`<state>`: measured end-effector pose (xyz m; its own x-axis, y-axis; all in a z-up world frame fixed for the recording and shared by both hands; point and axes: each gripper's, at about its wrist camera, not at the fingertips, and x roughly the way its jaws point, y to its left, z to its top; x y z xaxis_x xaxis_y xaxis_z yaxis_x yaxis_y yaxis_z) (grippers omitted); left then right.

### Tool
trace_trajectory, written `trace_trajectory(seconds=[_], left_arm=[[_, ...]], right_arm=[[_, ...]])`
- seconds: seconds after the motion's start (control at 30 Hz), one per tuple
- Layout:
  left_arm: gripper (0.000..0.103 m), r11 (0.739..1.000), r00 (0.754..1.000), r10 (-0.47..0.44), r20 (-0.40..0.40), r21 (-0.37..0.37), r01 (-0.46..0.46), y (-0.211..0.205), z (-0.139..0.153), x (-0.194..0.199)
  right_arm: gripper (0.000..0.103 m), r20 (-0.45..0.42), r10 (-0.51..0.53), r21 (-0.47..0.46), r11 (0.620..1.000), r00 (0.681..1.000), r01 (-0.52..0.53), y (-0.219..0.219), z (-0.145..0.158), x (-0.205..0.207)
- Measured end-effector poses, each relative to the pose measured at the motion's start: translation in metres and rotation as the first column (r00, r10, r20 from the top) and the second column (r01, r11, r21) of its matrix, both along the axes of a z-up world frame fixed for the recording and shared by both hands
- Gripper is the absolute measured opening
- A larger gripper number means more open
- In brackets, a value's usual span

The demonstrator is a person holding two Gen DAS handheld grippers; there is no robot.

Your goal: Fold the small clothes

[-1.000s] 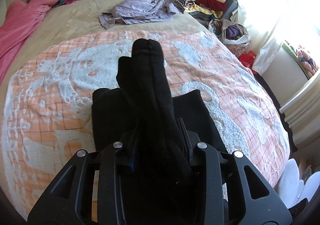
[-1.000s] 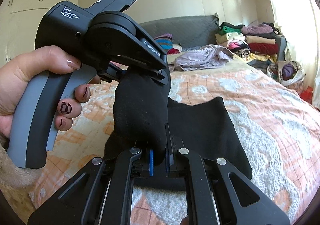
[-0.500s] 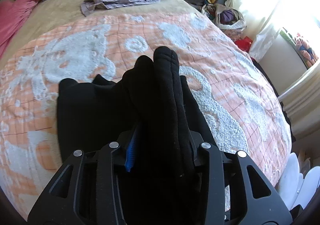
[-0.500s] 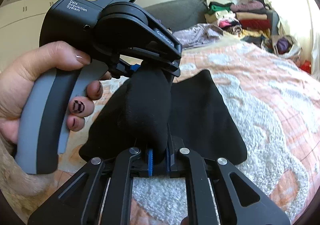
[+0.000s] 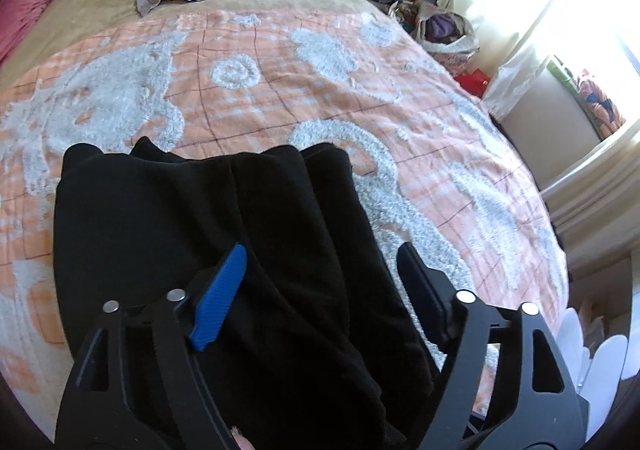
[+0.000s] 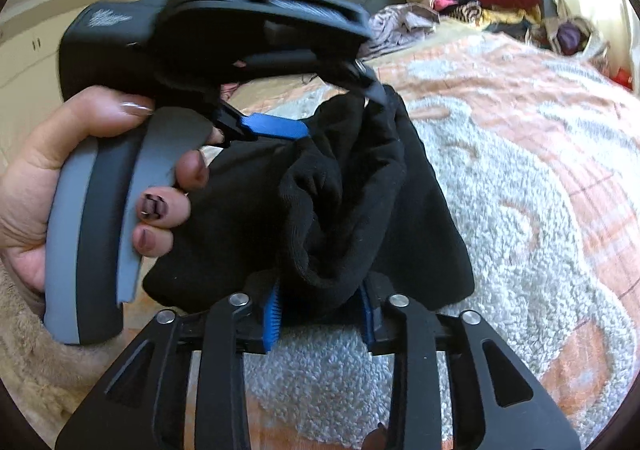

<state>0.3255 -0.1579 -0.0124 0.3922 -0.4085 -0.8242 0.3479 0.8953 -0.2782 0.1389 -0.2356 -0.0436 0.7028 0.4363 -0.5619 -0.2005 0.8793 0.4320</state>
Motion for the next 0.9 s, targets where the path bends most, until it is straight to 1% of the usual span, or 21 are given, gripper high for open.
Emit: trace_trajectory(seconds=[0.03,0.07,0.1,0.13,0.2,0.23,0.3,0.33,0.43,0.57,0.67,0.73,0.77,0.8,0.87,0.9], left_arm=[[0.073,1.0,1.0,0.0,0.008,-0.017,0.0,0.003,0.004,-0.002],[0.073,1.0,1.0,0.001,0.019,-0.03,-0.001,0.007,0.009,-0.004],[0.074,0.999,0.999,0.007,0.042,-0.044,-0.006,0.016,0.016,-0.007],[0.074,0.999,0.998,0.018,0.056,-0.049,-0.015,0.021,0.02,-0.009],[0.074,0.997,0.994,0.058,0.091,-0.065,-0.053,0.044,0.03,-0.013],[0.074,0.995,0.992,0.08,0.101,-0.066,-0.074,0.053,0.033,-0.015],[0.074,0.992,0.986,0.119,0.118,-0.059,-0.113,0.076,0.035,-0.019],[0.074,0.99,0.983,0.138,0.124,-0.047,-0.133,0.084,0.034,-0.022],[0.074,0.984,0.975,0.177,0.136,-0.009,-0.177,0.107,0.028,-0.03],[0.074,0.983,0.976,0.177,0.128,0.027,-0.182,0.119,0.012,-0.042],[0.074,0.983,0.979,0.174,0.107,0.042,-0.179,0.123,-0.001,-0.049],[0.074,0.984,0.981,0.166,0.097,0.048,-0.172,0.122,-0.008,-0.052],[0.074,0.984,0.981,0.166,0.098,0.048,-0.171,0.121,-0.01,-0.053],[0.074,0.985,0.982,0.162,0.096,0.046,-0.167,0.12,-0.012,-0.054],[0.074,0.985,0.982,0.164,0.095,0.043,-0.169,0.12,-0.013,-0.054],[0.074,0.985,0.982,0.164,0.09,0.035,-0.167,0.119,-0.012,-0.055]], right_arm=[[0.038,-0.012,0.013,0.02,1.0,1.0,-0.013,-0.003,-0.001,0.001],[0.043,-0.021,0.026,0.043,0.999,0.999,-0.025,-0.006,-0.001,0.002],[0.052,-0.03,0.042,0.069,0.997,0.999,-0.04,-0.01,0.0,0.003],[0.057,-0.036,0.052,0.093,0.994,0.998,-0.049,-0.013,0.001,0.004],[0.074,-0.056,0.087,0.144,0.986,0.995,-0.078,-0.019,0.006,0.011],[0.078,-0.07,0.105,0.164,0.982,0.992,-0.092,-0.02,0.008,0.017],[0.079,-0.078,0.138,0.198,0.973,0.987,-0.12,-0.023,0.014,0.03],[0.079,-0.095,0.161,0.213,0.967,0.982,-0.137,-0.024,0.017,0.04],[0.079,-0.146,0.171,0.209,0.968,0.974,-0.138,-0.025,0.02,0.072],[0.079,-0.202,0.161,0.163,0.978,0.966,-0.129,-0.024,0.018,0.107],[0.079,-0.222,0.168,0.172,0.976,0.96,-0.131,-0.022,0.014,0.13],[0.072,-0.212,0.18,0.182,0.973,0.961,-0.142,-0.021,0.015,0.142],[0.054,-0.21,0.173,0.167,0.976,0.962,-0.139,-0.02,0.014,0.144],[0.023,-0.204,0.177,0.148,0.978,0.963,-0.149,-0.018,0.014,0.145],[0.019,-0.17,0.186,0.123,0.978,0.968,-0.166,-0.015,0.017,0.144],[0.019,-0.14,0.195,0.105,0.978,0.971,-0.182,-0.015,0.025,0.142]])
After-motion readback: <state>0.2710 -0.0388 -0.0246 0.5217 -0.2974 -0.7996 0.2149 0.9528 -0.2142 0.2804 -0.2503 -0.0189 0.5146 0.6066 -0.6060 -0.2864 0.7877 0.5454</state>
